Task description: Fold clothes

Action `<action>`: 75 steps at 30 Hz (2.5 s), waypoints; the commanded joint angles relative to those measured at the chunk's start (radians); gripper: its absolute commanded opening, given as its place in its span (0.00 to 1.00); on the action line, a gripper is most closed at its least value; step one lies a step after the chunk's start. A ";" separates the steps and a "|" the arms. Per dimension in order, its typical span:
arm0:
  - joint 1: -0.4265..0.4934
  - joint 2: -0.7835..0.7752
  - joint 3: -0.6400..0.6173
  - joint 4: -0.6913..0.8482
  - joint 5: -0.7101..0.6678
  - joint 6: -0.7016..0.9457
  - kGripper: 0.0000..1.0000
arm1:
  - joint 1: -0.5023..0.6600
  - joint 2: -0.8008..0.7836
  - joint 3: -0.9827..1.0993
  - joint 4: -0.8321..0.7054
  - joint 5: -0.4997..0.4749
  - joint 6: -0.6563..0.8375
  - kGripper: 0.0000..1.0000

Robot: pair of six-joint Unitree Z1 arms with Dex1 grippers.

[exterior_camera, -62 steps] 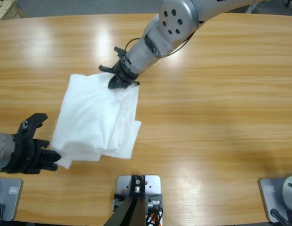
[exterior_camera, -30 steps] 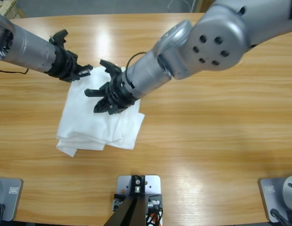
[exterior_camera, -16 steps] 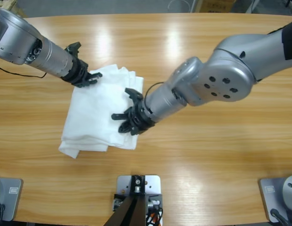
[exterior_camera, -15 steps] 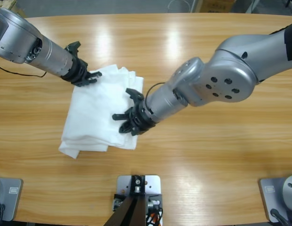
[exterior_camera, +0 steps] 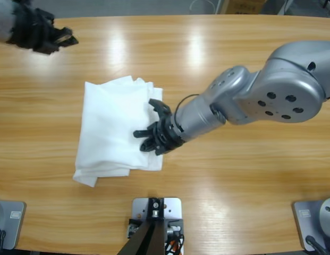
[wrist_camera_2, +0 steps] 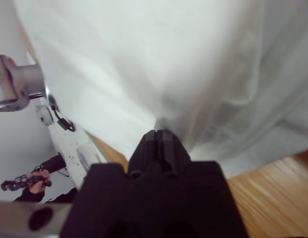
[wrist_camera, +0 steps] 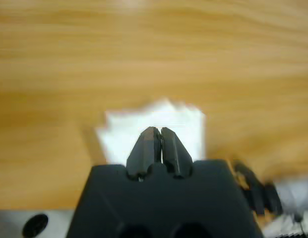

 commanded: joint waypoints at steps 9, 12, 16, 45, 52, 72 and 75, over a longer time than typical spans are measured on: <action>-0.211 0.026 0.331 -0.193 -0.083 -0.240 0.00 | -0.051 0.060 -0.205 -0.010 0.056 -0.058 0.00; -0.212 0.054 0.302 -0.198 -0.090 -0.238 0.00 | -0.080 0.103 -0.232 -0.009 0.079 -0.065 0.00; -0.212 0.058 0.323 -0.198 -0.090 -0.239 0.00 | -0.100 0.163 -0.245 0.003 0.096 -0.071 0.00; -0.225 -0.256 0.663 -0.143 -0.066 -0.330 0.00 | -0.178 0.322 -0.369 0.142 0.054 -0.093 0.00; -0.225 -0.344 0.589 -0.105 -0.055 -0.332 0.00 | -0.186 0.122 -0.376 0.137 0.058 -0.128 0.00; -0.223 0.005 0.409 -0.184 -0.037 -0.330 0.00 | -0.064 0.111 -0.193 0.065 0.071 -0.137 0.00; -0.224 -0.029 0.457 -0.185 -0.037 -0.339 0.00 | -0.064 0.166 -0.202 0.056 0.090 -0.135 0.00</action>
